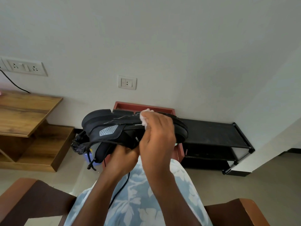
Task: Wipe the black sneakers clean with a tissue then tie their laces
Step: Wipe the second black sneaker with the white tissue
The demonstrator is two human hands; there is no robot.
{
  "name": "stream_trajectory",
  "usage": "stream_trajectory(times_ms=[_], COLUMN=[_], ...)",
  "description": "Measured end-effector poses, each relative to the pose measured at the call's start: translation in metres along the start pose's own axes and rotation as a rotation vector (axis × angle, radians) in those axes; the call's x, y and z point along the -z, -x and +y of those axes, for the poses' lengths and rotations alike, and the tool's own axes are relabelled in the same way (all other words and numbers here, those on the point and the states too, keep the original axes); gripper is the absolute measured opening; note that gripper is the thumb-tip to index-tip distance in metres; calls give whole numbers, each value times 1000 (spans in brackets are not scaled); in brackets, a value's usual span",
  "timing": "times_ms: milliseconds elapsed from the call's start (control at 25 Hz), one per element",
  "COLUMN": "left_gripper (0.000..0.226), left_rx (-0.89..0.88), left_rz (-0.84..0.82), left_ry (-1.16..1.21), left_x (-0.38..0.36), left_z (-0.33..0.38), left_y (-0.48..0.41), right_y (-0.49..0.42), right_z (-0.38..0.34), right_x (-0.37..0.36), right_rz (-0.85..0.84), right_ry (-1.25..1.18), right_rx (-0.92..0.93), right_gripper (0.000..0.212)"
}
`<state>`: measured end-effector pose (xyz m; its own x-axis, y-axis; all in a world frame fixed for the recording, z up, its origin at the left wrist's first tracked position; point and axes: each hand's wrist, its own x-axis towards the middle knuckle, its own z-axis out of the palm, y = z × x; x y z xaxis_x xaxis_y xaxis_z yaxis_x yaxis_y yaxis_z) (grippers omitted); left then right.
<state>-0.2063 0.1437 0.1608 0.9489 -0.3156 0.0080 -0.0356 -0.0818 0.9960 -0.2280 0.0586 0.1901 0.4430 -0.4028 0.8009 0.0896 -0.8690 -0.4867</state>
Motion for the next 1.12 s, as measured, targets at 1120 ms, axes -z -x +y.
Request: stream_trajectory(times_ms=[1120], left_gripper=[14], left_rx=[-14], left_rz=[-25], left_ry=[164], left_x=[3], left_z=[20], left_y=[8], right_y=[-3], right_z=[54], right_x=[20], right_rz=[-6], right_ry=[135], right_rx=[-266], right_gripper=[29])
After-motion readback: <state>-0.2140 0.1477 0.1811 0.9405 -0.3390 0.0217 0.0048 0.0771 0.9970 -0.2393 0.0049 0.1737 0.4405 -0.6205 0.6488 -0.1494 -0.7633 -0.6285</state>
